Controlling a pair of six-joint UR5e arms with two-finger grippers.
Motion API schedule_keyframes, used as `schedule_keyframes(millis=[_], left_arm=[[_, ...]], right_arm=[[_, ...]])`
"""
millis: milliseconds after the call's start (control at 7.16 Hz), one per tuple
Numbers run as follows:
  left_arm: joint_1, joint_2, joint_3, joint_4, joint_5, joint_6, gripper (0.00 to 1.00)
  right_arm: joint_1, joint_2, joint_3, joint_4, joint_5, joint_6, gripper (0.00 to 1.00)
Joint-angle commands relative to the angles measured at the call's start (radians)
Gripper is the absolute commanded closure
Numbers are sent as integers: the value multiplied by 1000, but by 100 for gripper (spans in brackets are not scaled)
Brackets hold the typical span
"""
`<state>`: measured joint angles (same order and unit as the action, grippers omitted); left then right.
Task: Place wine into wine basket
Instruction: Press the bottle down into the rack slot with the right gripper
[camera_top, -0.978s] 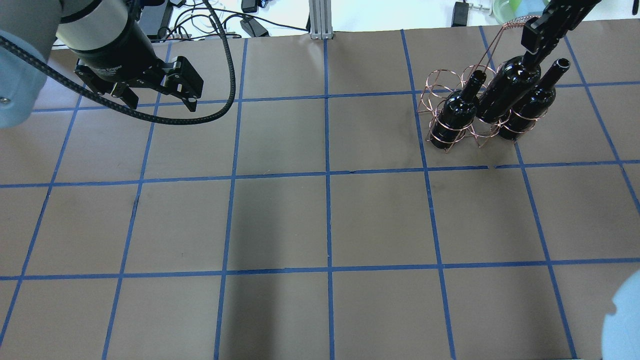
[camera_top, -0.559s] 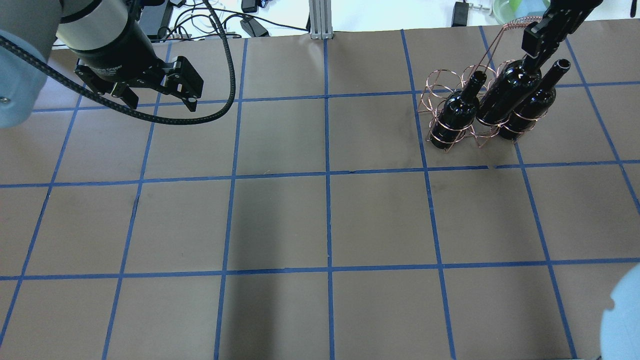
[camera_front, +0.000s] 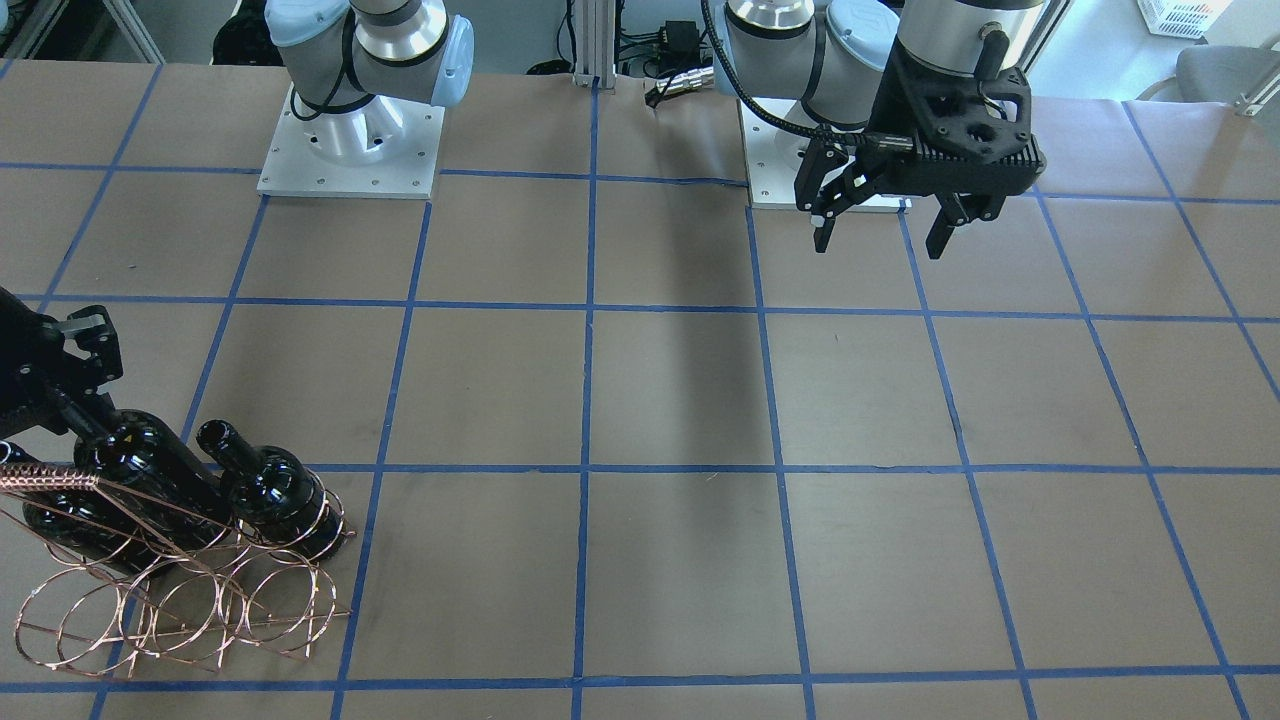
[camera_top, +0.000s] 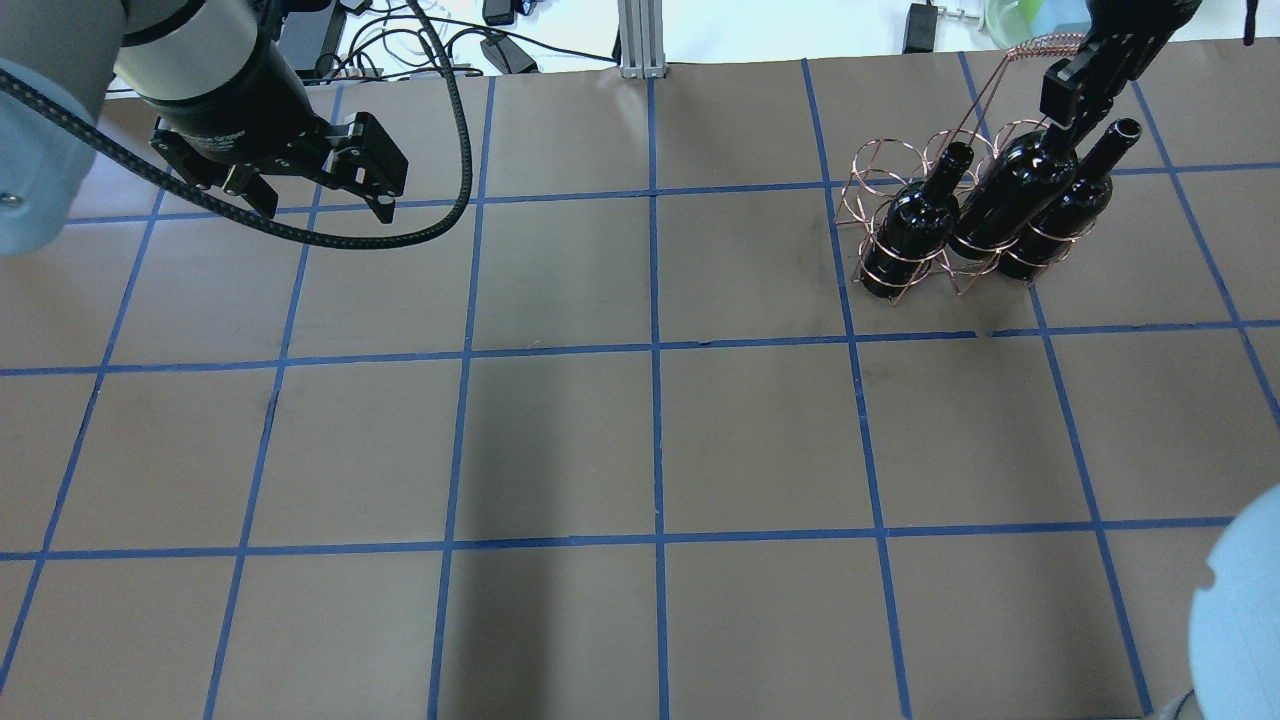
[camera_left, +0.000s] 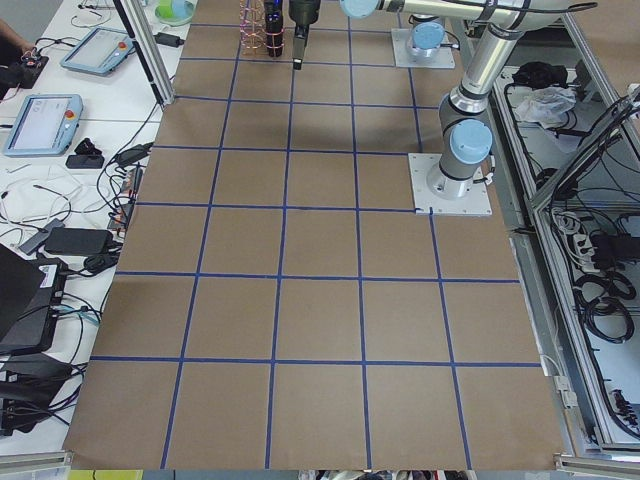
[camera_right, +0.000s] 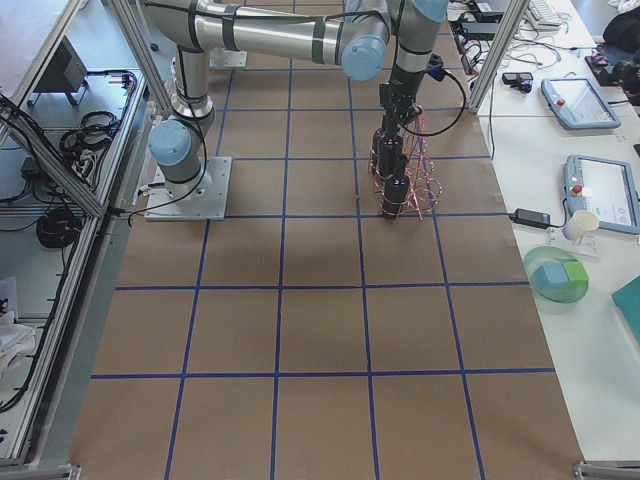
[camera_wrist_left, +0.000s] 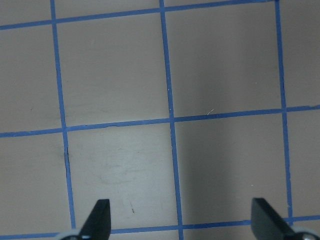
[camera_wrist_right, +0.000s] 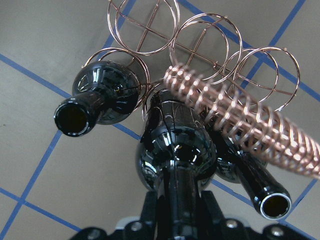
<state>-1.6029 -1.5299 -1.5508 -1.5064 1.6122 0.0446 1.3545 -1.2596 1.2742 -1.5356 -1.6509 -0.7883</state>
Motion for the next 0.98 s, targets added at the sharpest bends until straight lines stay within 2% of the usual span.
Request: schedule_keyframes(millis=[0, 419, 838], left_arm=[[1, 1, 0, 0, 0, 0, 0], [1, 1, -2, 0, 2, 1, 0], [1, 1, -3, 0, 2, 1, 0]], right_arm=[[0, 23, 1, 0, -4, -17, 100], [2, 39, 1, -1, -44, -52, 100], [3, 57, 2, 2, -46, -54, 100]])
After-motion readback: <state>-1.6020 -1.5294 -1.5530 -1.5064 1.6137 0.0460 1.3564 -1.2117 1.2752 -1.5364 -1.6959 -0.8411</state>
